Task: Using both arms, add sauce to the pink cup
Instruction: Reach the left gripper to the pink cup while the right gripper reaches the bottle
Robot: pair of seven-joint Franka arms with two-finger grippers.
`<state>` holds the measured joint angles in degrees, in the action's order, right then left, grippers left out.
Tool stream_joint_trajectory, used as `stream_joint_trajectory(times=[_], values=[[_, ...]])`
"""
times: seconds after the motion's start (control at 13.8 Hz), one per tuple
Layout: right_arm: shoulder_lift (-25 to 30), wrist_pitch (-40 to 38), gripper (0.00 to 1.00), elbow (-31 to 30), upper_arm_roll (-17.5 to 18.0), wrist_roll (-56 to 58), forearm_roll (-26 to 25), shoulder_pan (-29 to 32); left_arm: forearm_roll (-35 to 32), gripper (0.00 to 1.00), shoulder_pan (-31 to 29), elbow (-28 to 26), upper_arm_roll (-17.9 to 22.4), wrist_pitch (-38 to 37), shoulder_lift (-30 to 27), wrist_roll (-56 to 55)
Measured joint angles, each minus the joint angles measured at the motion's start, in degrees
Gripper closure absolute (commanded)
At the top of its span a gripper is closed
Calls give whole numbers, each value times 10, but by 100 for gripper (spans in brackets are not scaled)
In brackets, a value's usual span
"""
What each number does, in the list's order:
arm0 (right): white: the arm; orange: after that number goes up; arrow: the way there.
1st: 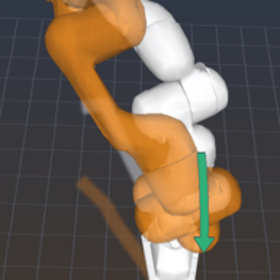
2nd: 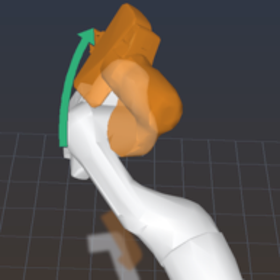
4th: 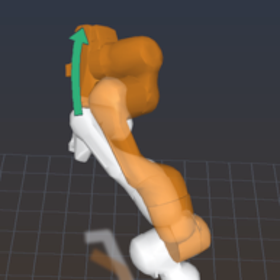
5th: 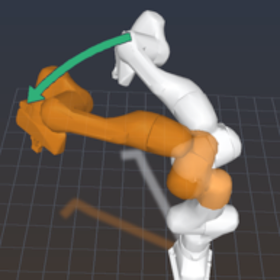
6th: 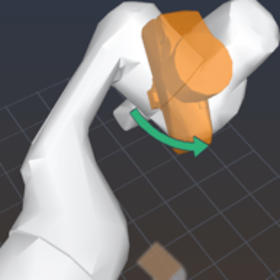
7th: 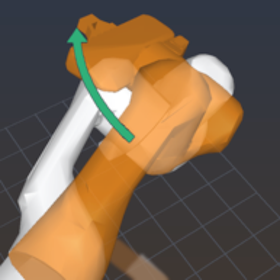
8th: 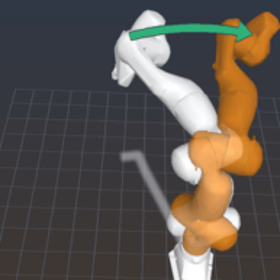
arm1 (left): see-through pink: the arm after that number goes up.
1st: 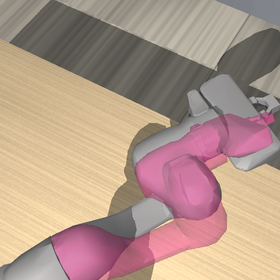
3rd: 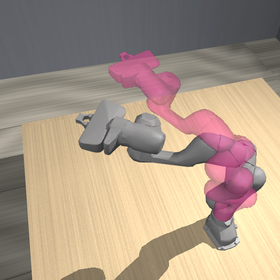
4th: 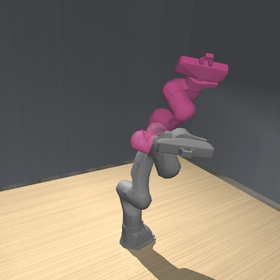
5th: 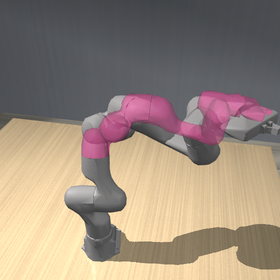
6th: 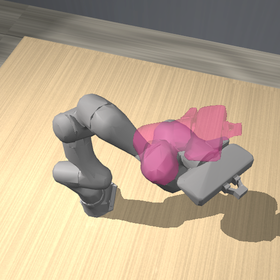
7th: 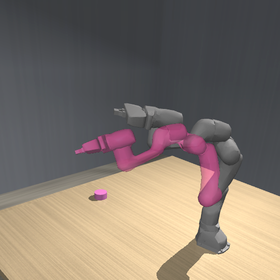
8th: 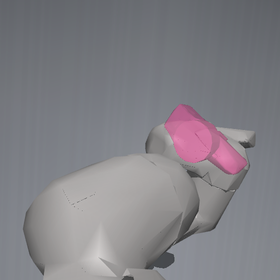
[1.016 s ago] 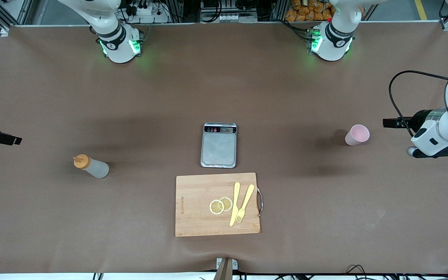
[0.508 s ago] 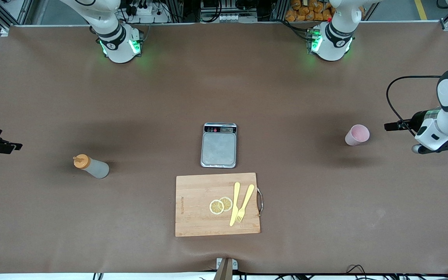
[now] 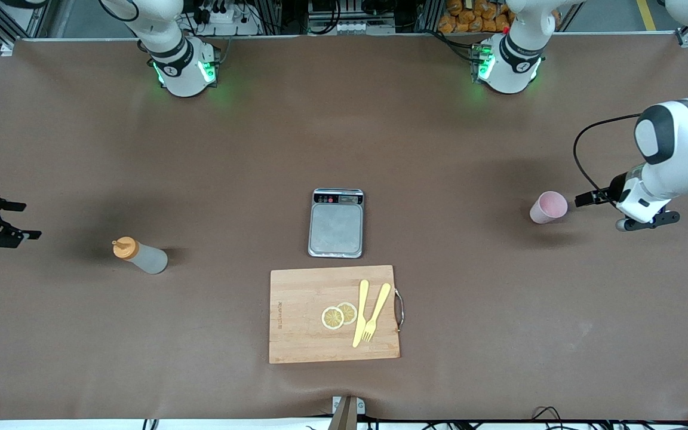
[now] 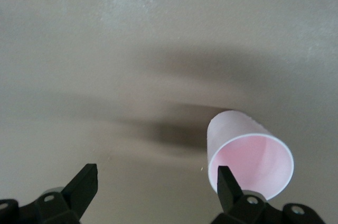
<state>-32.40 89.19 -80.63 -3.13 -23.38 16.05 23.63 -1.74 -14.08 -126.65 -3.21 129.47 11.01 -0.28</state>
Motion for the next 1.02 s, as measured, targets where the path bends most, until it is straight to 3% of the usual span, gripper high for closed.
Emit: stream_joint_trajectory(times=[0.29, 0.51, 0.65, 0.8, 0.87, 0.94, 1.02], values=[[-52, 5, 0, 5, 0, -118, 80, 16, 13, 0, 1, -10, -16, 19, 0, 0], [-70, 27, 0, 8, 0, -214, 112, 26, 13, 0, 1, -17, -26, 29, 6, 0], [-84, 46, 0, 8, 3, -233, 132, 26, 12, 0, 2, -19, -33, 35, 19, 3], [-112, 53, 0, 8, 3, -233, 187, 26, 0, 0, 4, -19, -38, 43, 35, 6], [-127, 53, 0, 8, 2, -232, 228, 28, -7, 8, 4, -19, -40, 45, 41, 7], [-145, 53, 0, 8, 2, -229, 269, 29, -13, 62, 4, -19, -41, 46, 46, 7], [-162, 53, 0, 8, 3, -225, 297, 29, -16, 100, 4, -19, -42, 47, 52, 7]])
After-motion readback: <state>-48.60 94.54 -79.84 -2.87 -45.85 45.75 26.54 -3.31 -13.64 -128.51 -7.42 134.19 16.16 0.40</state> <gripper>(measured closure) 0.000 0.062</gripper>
